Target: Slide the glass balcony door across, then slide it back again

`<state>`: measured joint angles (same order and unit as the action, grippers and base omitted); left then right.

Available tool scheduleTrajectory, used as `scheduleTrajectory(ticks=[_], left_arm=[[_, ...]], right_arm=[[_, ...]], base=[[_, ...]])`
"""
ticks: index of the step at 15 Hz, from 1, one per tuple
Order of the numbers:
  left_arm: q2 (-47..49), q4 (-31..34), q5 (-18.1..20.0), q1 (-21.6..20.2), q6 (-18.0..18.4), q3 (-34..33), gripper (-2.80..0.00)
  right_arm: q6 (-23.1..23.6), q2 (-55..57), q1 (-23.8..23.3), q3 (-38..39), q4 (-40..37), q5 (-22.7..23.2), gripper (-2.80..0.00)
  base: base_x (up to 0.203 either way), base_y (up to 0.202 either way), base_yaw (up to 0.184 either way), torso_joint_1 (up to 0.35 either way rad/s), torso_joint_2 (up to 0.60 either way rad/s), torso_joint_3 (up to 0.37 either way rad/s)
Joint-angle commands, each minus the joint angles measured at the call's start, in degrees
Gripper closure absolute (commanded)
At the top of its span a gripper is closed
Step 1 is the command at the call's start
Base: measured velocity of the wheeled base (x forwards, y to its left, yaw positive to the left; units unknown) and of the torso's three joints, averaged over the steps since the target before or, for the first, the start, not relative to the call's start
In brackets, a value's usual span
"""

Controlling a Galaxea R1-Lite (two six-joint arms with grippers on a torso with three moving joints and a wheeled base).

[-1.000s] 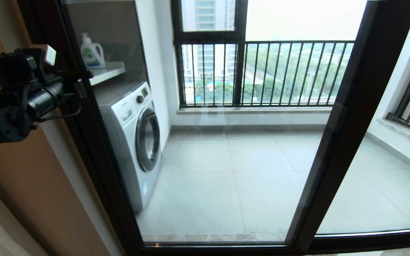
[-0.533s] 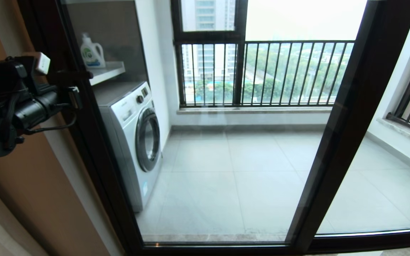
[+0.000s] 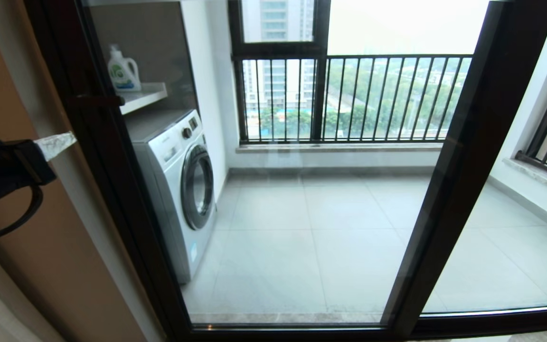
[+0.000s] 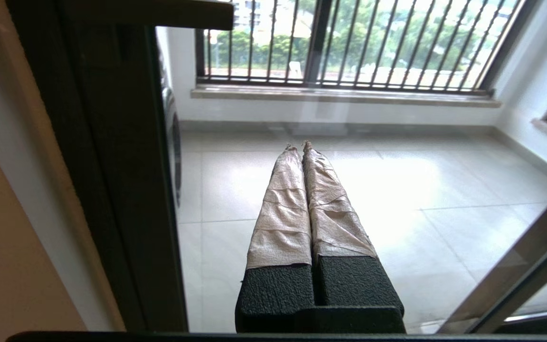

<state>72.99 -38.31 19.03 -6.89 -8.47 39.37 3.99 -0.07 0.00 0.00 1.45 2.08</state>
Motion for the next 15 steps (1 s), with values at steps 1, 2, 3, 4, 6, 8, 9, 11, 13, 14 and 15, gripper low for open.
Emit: scheduleTrajectory(ticks=[1,2,3,4,6,8,9,11,13,14,15], left_arm=[[-15.96,1.23,3.95,-0.09,-3.26,-4.87,0.0],[-20.91,3.86,5.14,-0.09,-4.2,-5.91,0.0],[-25.78,8.06,5.84,-0.09,-4.86,-6.5,0.0],[-30.04,12.42,6.27,-0.1,-5.31,-6.94,0.0],[-37.7,20.54,7.07,-0.09,-5.87,-7.9,0.0],[-42.45,26.36,7.58,-0.07,-6.07,-8.43,0.0],[-44.39,28.08,7.95,-0.02,-6.13,-8.54,0.0],[-47.72,34.88,9.86,0.87,-6.22,-7.42,0.0],[-50.8,41.37,10.67,6.54,-6.28,-5.67,0.0],[-52.26,43.67,10.75,9.84,-6.25,-5.05,0.0],[-53.16,45.01,10.52,10.63,-6.23,-4.94,0.0]], right_arm=[[0.06,0.07,0.0,0.7,0.04,0.01,0.0],[0.06,0.07,0.0,0.7,0.04,0.02,0.0],[0.06,0.07,0.0,0.7,0.04,0.02,0.0],[0.06,0.07,0.0,0.7,0.04,0.02,0.0],[0.06,0.07,0.0,0.7,0.04,-0.04,0.0],[0.06,0.07,0.0,0.7,0.04,0.02,0.0],[0.06,0.07,0.0,0.7,0.04,0.02,0.0],[0.06,0.07,0.0,0.7,0.04,0.02,0.0],[0.06,0.07,0.0,0.7,0.04,0.02,0.0],[0.06,0.07,0.0,0.7,0.04,0.02,0.0],[0.06,0.07,0.0,0.7,0.04,0.02,0.0]], base=[[0.0,0.0,0.0,0.0,0.0,0.0],[0.0,0.0,0.0,0.0,0.0,0.0],[0.0,0.0,0.0,0.0,0.0,0.0],[0.0,0.0,0.0,0.0,0.0,0.0],[0.0,0.0,0.0,0.0,0.0,0.0],[0.0,0.0,0.0,0.0,0.0,0.0],[0.0,0.0,0.0,0.0,0.0,0.0],[0.0,0.0,0.0,0.0,0.0,0.0],[0.0,0.0,0.0,0.0,0.0,0.0],[0.0,0.0,0.0,0.0,0.0,0.0],[0.0,0.0,0.0,0.0,0.0,0.0]])
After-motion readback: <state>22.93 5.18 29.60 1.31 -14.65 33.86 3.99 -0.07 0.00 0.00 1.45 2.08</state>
